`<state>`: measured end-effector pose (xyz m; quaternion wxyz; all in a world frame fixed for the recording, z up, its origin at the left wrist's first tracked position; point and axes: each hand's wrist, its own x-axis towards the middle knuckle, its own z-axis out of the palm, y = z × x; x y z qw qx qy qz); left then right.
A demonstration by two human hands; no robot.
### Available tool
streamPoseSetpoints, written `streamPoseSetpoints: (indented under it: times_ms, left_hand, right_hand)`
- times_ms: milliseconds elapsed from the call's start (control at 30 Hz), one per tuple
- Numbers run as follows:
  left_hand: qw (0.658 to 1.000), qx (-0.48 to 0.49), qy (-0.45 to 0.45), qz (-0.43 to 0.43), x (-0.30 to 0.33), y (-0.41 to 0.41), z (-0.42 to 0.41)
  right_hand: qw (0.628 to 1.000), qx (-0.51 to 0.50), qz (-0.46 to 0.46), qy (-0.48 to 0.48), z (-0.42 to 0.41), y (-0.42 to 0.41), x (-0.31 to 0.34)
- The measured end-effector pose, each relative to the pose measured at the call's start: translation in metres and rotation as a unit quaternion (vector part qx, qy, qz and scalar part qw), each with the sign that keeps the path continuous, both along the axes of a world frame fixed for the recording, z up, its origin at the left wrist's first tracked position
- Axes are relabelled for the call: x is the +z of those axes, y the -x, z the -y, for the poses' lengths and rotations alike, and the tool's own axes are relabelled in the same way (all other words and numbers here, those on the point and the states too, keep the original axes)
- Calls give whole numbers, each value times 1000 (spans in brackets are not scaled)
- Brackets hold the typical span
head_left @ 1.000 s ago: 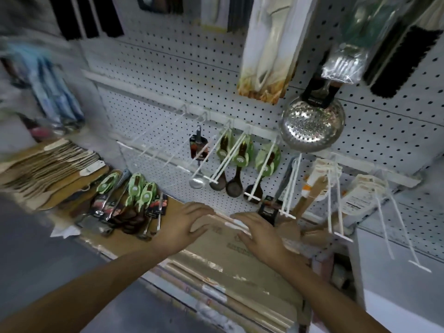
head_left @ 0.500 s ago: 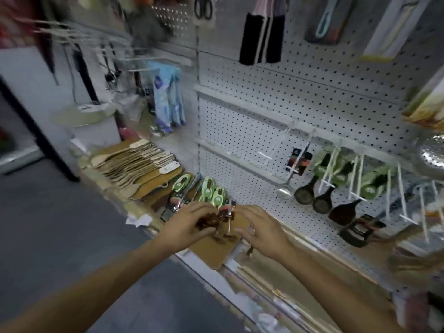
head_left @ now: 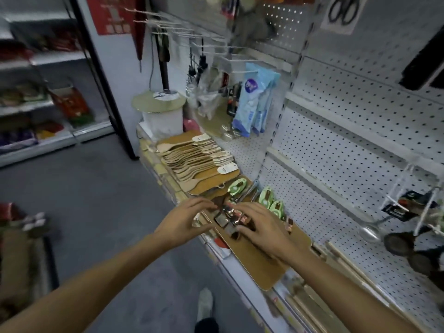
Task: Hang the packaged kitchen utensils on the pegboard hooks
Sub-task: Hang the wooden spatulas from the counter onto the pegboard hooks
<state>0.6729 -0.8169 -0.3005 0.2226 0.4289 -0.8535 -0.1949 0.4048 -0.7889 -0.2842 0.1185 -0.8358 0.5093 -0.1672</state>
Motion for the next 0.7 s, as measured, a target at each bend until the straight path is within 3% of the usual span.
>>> streamPoseSetpoints:
  times_ms: [233, 700]
  left_hand:
    - [999, 27, -17, 35, -9, -49, 85]
    - [992, 44, -99, 70, -57, -90, 255]
  right_hand:
    - [999, 35, 20, -27, 101, -51, -22]
    - [991, -34, 15, -125, 260, -90, -77]
